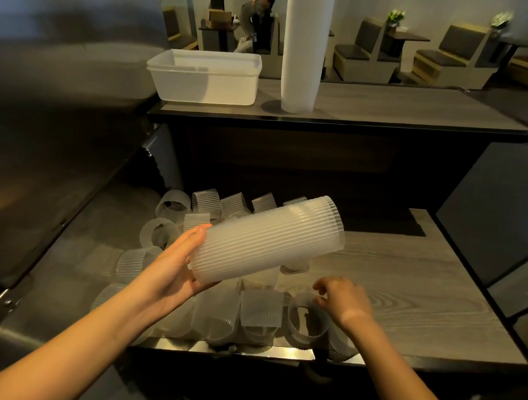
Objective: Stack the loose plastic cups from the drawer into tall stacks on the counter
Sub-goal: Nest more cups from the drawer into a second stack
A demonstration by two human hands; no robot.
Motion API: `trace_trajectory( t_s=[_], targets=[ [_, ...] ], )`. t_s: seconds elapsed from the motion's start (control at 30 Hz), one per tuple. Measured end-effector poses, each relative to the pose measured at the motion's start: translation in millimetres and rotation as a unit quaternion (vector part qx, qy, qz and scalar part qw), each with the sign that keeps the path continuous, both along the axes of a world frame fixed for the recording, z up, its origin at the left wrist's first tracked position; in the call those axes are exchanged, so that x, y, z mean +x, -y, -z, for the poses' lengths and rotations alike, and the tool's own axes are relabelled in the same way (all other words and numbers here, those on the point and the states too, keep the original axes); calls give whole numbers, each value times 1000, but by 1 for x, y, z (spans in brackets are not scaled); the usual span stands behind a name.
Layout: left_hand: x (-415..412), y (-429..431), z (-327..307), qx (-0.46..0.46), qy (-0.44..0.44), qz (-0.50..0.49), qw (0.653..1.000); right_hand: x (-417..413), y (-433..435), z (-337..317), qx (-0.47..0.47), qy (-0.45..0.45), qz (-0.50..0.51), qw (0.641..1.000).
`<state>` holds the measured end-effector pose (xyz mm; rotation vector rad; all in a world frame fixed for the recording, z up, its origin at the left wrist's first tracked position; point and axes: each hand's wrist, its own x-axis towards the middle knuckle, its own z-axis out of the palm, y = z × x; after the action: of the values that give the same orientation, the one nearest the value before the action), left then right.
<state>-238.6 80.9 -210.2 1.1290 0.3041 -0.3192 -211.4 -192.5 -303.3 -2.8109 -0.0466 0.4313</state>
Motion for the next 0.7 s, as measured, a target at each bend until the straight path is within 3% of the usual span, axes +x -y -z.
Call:
trace_trajectory(
  t_s=[0.2,0.3,0.4,0.7],
  targets=[
    [0,-2,0,-1,2,-2,1000,1,0,9,24,93,23,995],
    [0,-2,-1,-4,5,2,1000,6,6,1,147,90,119,978],
    [1,-1,-1,-5,3,-1,1000,10,15,-14,306,120,190,925],
    [1,0,0,-3,7,-3,1000,6,45,-62,550,191,211,785]
  ],
)
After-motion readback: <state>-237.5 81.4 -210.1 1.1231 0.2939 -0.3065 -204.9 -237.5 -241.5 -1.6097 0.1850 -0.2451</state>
